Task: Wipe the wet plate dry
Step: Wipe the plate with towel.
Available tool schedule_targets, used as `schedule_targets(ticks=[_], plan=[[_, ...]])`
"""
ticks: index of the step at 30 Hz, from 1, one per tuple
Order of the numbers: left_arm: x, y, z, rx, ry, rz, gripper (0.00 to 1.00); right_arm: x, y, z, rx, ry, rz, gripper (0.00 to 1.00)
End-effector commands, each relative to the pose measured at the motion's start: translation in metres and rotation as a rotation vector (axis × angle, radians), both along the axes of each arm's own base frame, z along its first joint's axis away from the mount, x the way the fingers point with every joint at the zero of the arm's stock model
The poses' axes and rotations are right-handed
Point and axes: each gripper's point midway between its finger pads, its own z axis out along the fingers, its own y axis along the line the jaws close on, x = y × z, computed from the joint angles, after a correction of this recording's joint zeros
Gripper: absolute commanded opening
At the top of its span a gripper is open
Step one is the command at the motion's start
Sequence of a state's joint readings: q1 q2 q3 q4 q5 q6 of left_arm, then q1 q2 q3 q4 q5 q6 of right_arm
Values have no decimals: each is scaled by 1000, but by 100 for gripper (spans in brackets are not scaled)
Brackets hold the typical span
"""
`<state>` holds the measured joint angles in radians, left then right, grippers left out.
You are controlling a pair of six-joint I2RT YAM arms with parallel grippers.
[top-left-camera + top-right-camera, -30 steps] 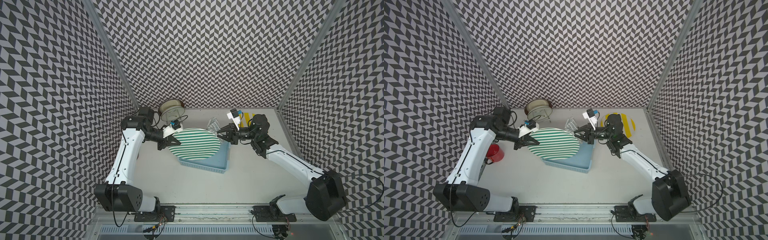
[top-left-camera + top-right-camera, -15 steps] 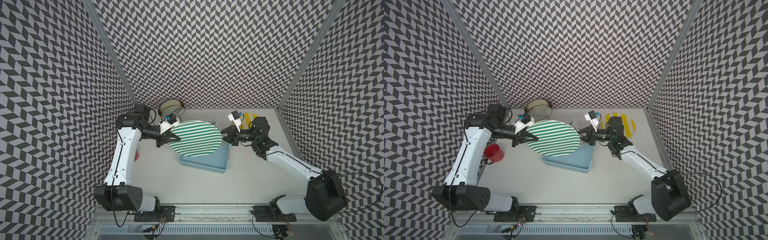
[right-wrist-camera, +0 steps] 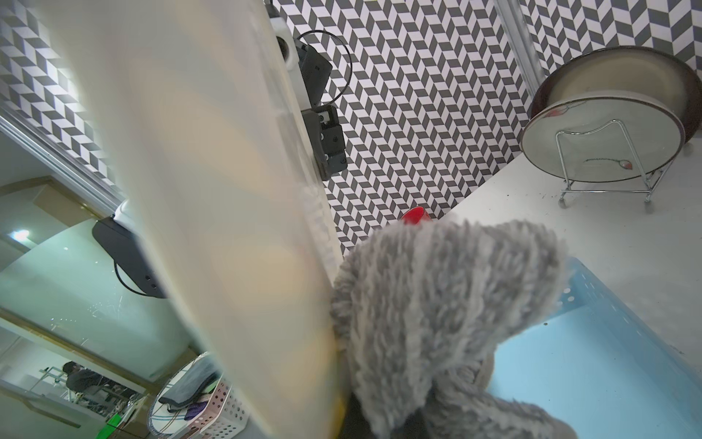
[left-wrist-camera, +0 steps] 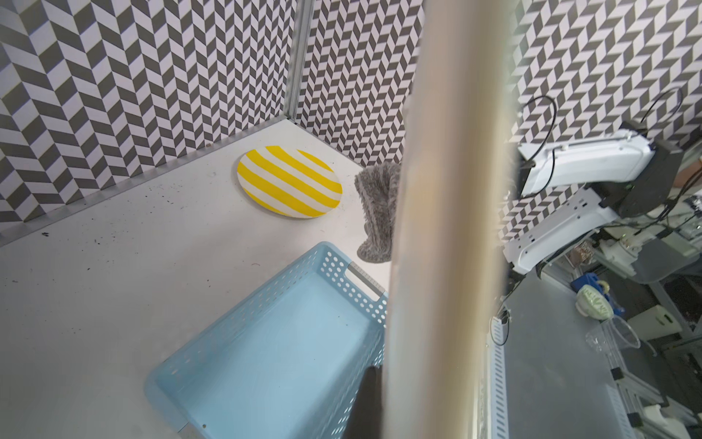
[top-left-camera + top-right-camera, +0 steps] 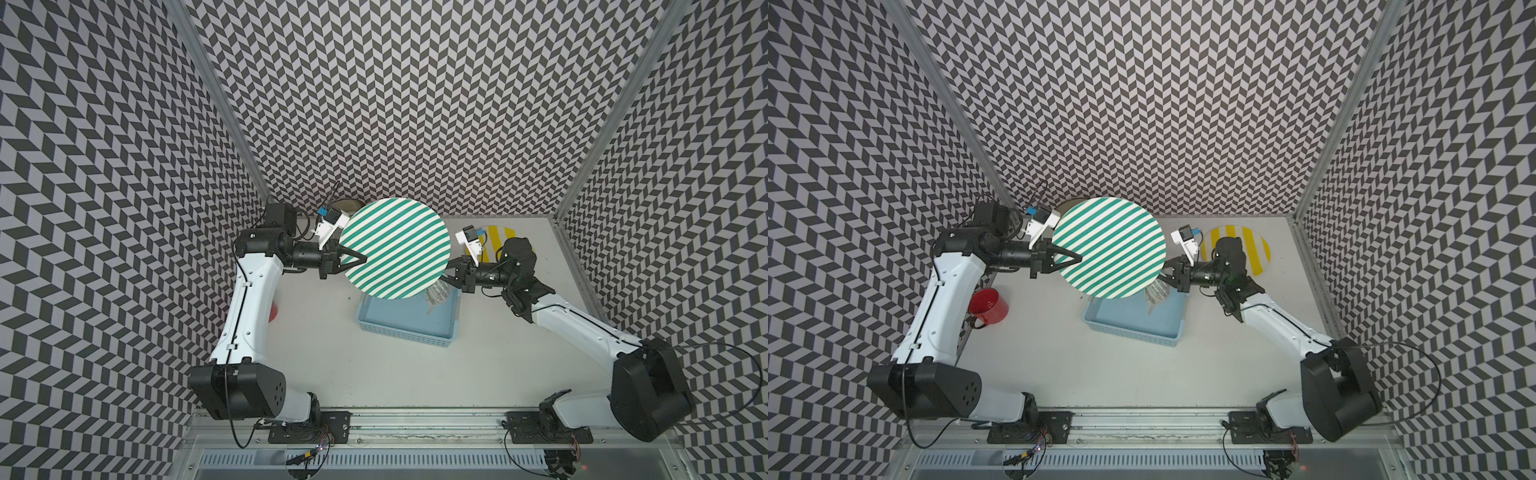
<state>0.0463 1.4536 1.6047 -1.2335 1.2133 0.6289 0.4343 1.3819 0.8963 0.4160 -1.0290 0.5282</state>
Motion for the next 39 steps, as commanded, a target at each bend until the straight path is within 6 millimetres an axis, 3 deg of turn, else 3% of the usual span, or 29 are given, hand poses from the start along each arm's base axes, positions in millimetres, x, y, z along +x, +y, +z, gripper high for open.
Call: schedule_targets(ticks=[1,12,18,27,32,39], plan=[[53,24,-9,58,-55,164,0,-46,7,40,78,-158,156,0],[45,2,-28,-97,203,115,0,-18,5,54,92,-264,-212,0],[37,-14,-35,-137,322,93,0,-4,7,50,61,-302,-374,0],[52,-19,-42,-118,354,307,0,-13,27,56,25,-388,-541,0],[48,-31,-49,-140,426,296,0,-25,40,64,33,-445,-621,0],[41,-42,-55,-194,505,266,0,-19,56,60,20,-466,-727,0]])
